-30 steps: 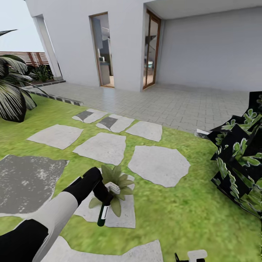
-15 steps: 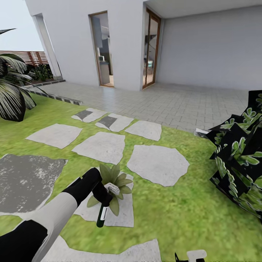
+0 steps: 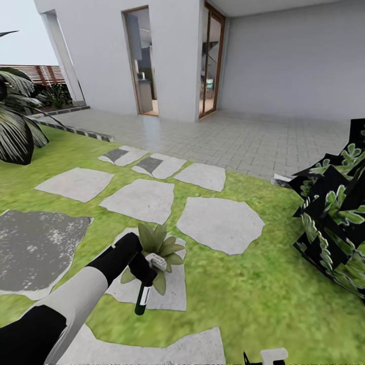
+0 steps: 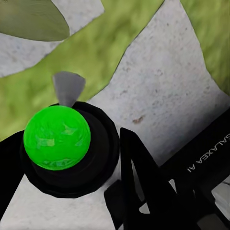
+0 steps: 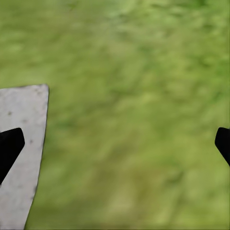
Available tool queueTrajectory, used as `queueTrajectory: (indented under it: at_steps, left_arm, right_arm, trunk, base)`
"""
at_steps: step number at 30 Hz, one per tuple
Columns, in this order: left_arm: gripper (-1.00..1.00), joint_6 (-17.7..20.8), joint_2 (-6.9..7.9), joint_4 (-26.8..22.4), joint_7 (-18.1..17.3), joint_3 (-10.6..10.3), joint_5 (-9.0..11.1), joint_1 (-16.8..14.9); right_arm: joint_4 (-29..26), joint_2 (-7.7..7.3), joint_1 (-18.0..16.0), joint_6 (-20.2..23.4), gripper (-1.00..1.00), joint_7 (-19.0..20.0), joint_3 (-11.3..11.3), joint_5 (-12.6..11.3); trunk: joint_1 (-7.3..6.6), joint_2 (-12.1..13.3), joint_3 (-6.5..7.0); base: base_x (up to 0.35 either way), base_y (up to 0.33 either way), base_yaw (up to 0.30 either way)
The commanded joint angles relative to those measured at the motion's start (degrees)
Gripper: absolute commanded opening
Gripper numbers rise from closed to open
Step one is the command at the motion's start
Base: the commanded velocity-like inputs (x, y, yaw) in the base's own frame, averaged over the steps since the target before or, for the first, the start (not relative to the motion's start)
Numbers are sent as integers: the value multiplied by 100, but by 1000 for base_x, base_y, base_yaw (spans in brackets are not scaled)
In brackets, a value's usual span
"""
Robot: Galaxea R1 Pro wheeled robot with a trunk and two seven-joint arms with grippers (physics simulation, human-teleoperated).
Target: Pick up the pesticide atomizer in the garden and spray insectifuge to fully cover both potted plants in the garden.
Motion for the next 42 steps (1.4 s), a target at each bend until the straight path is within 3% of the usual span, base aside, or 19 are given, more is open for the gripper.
queueTrajectory:
  at_steps: [1,11,17,30,42]
  left_arm:
    - [-100,26,-2,-10,-59,1,-58,-12]
    - [-100,35,-18,-20,-59,28,-54,-246]
    - [-100,35,-35,-14,-59,1,-54,-247]
    - [-100,35,-76,-6,-59,-25,-54,-196]
    - [-100,26,-77,-3,-59,-34,-54,-170]
  right_arm:
    - [4,0,-2,-7,100,-57,47,24]
    - [4,0,-5,-7,100,-48,46,24]
    - [4,0,-1,-7,100,-48,45,24]
    - [11,-18,-1,-7,100,-48,43,30]
    - [6,-19,-2,-7,100,-51,48,31]
  trunk:
    - [-1,-2,-14]
    - [-1,-2,-62]
    - [-1,-2,-62]
    - [-1,-2,-62]
    - [-1,-2,-62]
  base:
    - [0,0,0]
    - [77,0,0]
    - [288,0,0]
    - [23,0,0]
    - [105,-198,0]
